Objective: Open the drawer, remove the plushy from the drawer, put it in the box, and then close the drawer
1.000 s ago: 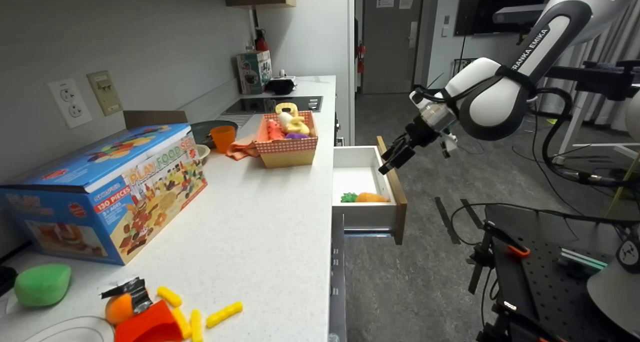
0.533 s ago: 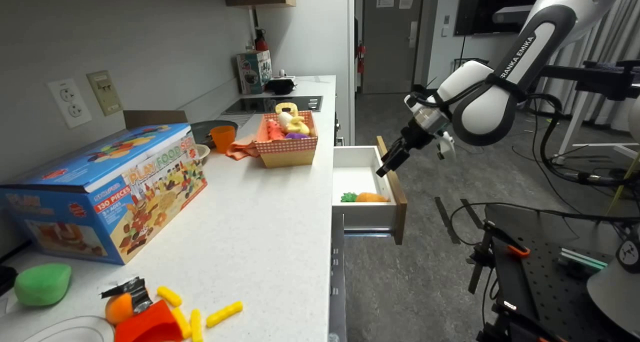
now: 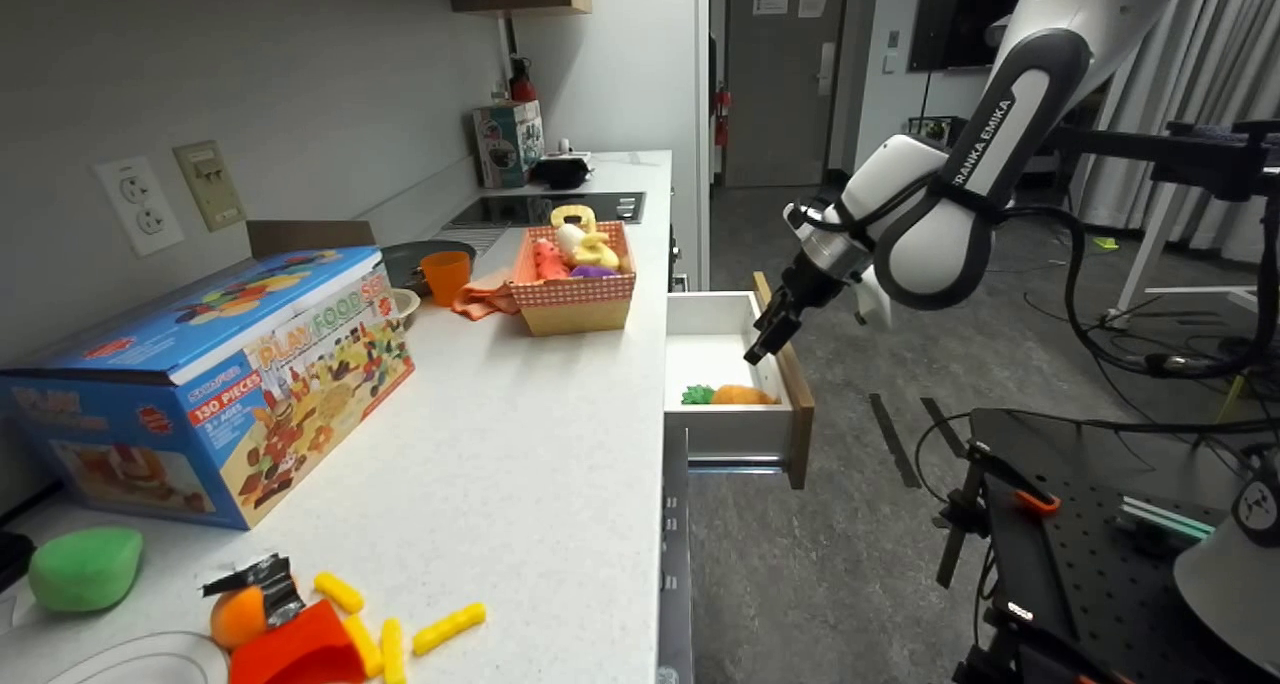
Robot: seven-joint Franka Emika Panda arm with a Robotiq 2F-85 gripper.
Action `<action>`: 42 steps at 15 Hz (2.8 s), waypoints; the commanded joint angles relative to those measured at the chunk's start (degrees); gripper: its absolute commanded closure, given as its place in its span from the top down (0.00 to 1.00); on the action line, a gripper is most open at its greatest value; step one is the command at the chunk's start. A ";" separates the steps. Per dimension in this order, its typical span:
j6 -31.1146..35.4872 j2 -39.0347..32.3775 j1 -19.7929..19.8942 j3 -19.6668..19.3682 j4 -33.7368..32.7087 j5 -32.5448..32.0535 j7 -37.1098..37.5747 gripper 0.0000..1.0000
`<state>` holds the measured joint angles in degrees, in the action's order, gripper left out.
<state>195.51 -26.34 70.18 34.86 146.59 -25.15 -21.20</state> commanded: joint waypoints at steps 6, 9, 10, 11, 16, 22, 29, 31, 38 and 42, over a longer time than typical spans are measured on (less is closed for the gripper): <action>-6.89 6.67 -21.99 -18.53 -1.13 6.79 2.91 1.00; -10.84 7.93 -29.81 -25.60 -1.40 7.60 3.47 1.00; -12.33 8.09 -31.84 -27.32 -1.56 7.84 3.47 1.00; -13.92 8.08 -33.51 -28.58 -1.82 8.00 3.30 1.00; -17.72 7.40 -35.56 -29.13 -3.01 6.97 3.15 1.00; -15.15 6.74 -34.38 -28.92 -2.97 6.89 2.65 1.00; -6.91 8.87 -42.92 -42.26 1.18 4.82 -1.59 1.00; -3.30 7.83 -47.31 -48.09 1.01 4.23 -3.34 1.00; 7.85 4.75 -56.85 -59.00 1.98 4.97 -10.91 1.00; 7.52 6.20 -50.67 -51.46 4.20 -2.36 -7.04 1.00</action>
<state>203.01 -21.38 14.71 -21.65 148.92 -22.01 -30.24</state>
